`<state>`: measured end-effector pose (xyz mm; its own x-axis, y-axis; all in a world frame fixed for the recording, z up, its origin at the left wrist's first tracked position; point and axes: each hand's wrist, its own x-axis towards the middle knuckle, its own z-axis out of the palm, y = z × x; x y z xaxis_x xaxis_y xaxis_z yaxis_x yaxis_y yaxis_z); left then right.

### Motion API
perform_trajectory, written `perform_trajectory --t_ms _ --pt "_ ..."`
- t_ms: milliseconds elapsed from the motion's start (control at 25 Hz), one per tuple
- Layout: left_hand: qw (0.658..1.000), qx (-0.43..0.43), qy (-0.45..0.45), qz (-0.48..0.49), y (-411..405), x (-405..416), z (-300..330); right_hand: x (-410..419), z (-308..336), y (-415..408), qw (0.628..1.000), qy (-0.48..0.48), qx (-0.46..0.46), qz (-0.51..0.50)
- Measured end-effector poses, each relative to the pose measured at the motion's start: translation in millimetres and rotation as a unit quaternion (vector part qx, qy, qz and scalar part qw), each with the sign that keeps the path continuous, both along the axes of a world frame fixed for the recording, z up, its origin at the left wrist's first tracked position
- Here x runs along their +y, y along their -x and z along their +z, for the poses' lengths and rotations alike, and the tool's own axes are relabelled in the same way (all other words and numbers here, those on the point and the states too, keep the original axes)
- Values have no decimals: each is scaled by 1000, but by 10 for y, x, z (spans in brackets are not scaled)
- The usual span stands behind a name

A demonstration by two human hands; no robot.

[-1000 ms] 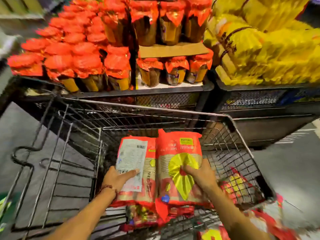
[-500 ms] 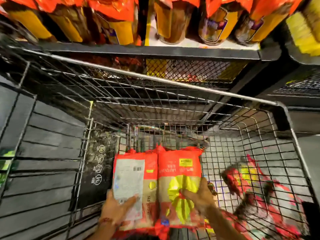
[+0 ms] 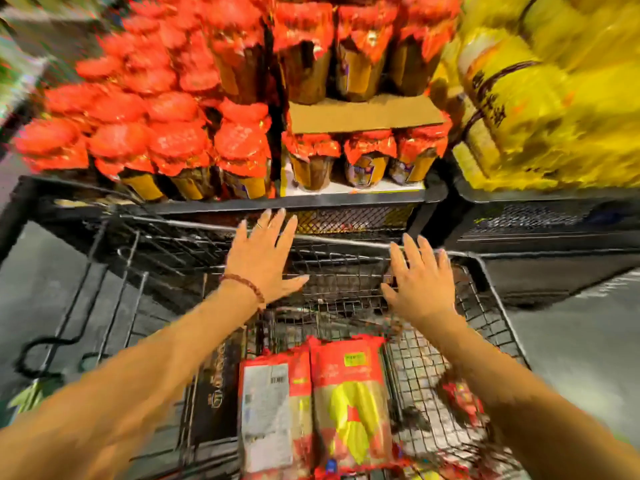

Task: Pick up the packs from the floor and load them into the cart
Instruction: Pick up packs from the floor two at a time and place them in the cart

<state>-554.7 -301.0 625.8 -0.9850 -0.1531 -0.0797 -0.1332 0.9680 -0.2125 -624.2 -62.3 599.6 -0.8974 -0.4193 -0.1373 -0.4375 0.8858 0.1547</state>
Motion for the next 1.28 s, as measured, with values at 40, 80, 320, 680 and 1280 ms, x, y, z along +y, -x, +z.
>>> perform_trajectory --t_ms 40,80,320,680,1280 --pt "1000 23 2 -16 75 78 217 81 210 18 1000 5 30 -4" --pt "998 58 0 -31 165 165 410 182 413 25 998 19 56 -14" --pt "977 156 -51 -135 348 1112 1096 1133 1249 -308 974 97 179 -101" --pt "933 155 -61 -318 -390 3274 1253 3118 1262 -1859 937 107 215 -255" --pt "827 -84 -91 -548 -3254 6497 -1406 5757 -1324 -6074 819 109 65 -559"
